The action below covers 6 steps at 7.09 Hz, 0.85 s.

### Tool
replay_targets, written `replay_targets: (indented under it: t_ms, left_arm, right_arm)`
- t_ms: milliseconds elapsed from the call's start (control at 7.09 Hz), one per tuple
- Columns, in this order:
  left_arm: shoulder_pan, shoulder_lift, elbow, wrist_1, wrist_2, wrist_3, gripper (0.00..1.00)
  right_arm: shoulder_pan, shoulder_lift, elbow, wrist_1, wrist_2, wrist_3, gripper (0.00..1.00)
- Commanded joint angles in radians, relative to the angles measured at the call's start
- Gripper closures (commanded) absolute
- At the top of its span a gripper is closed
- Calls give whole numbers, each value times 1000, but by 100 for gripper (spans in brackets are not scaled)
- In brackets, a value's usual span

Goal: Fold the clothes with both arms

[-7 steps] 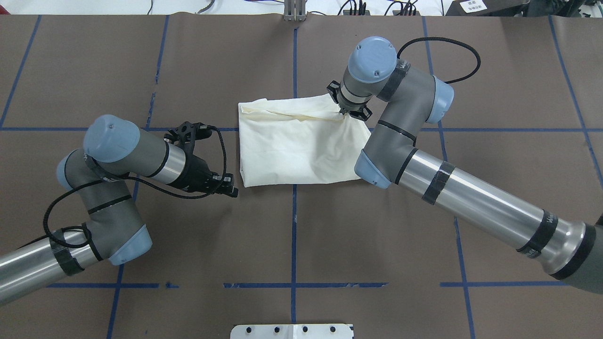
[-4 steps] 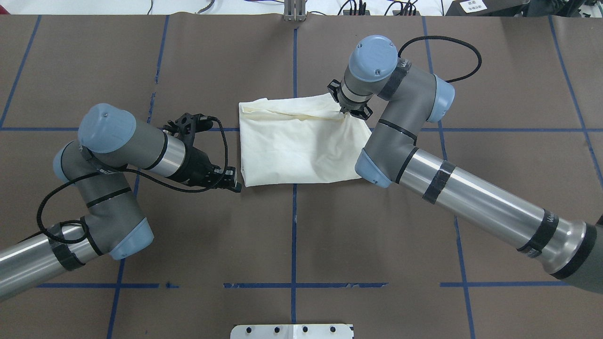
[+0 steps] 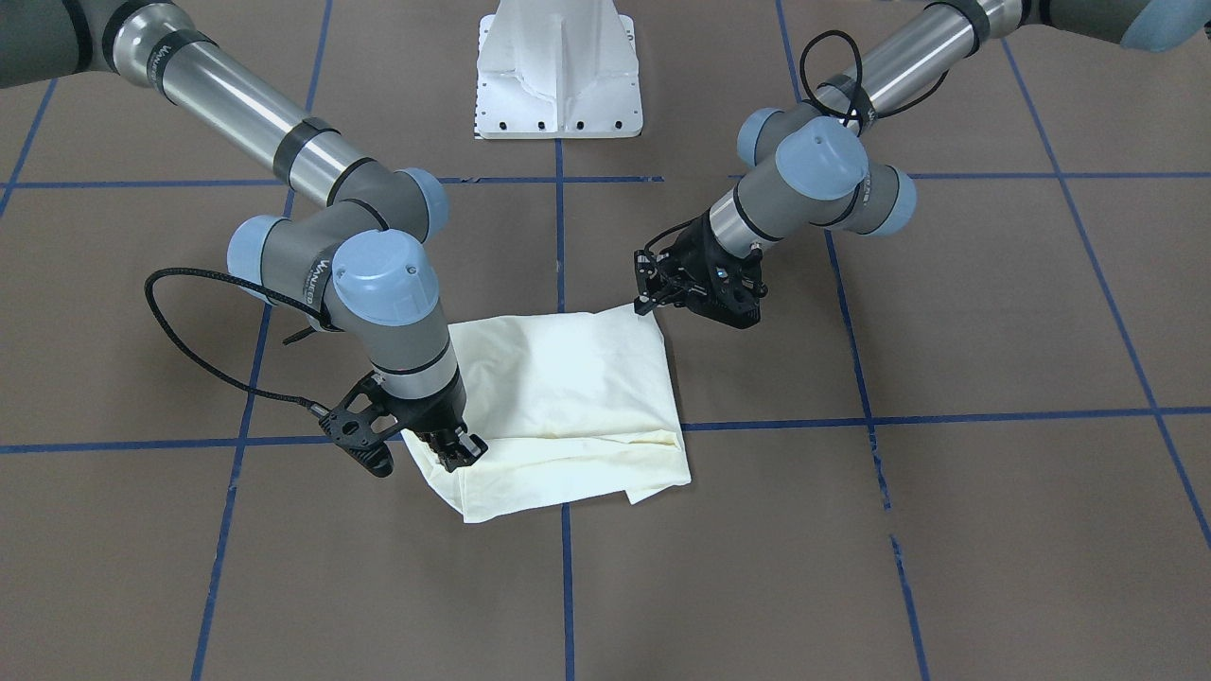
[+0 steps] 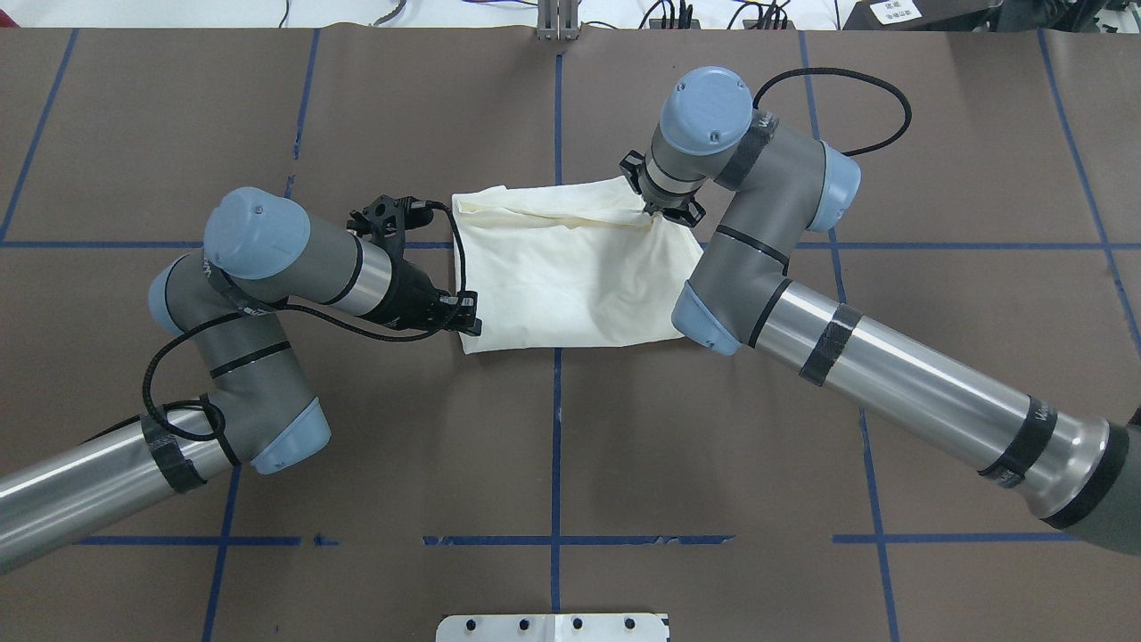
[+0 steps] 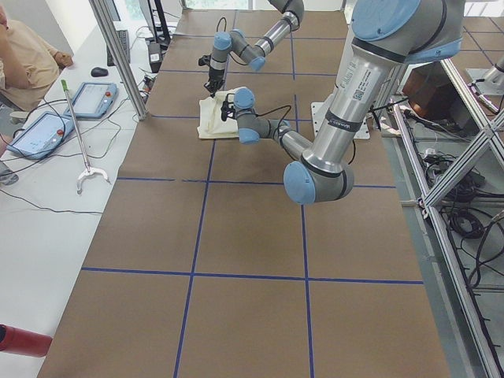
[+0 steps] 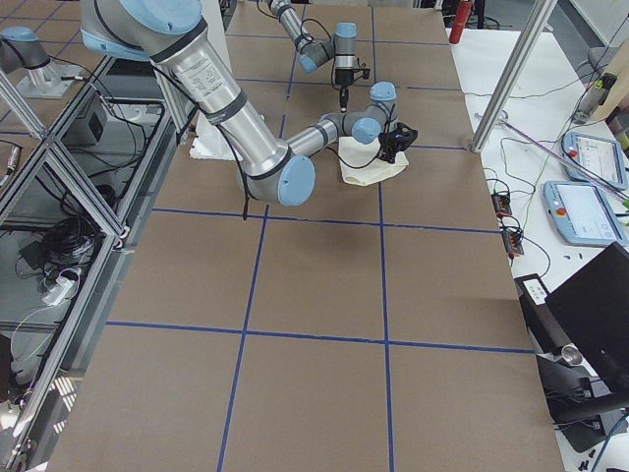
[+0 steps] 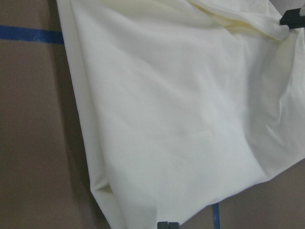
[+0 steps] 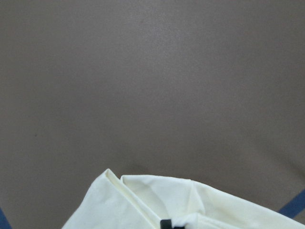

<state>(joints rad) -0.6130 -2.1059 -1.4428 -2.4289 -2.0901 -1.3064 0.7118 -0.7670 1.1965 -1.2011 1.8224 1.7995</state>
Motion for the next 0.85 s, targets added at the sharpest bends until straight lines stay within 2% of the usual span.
replay_targets:
  t_ms: [0,282,423,565,706]
  left_arm:
    - [1,6,25,1,21,7,100]
    - [-2,26,24,1,19,7,100]
    - [-5,27,21,1,18,9,100]
    - [-25,41,16,2,13,9,100]
    - [-54,70,-14,2,10,10,100]
  right_arm:
    - [2,-3,0,0,0,-5,100]
    - [11,-3,0,0,0,-26,100]
    - [11,-3,0,0,-2,-44,1]
    - [23,-5,2,0,1,-118,0]
    - [67,-33,3,0,61,-179,0]
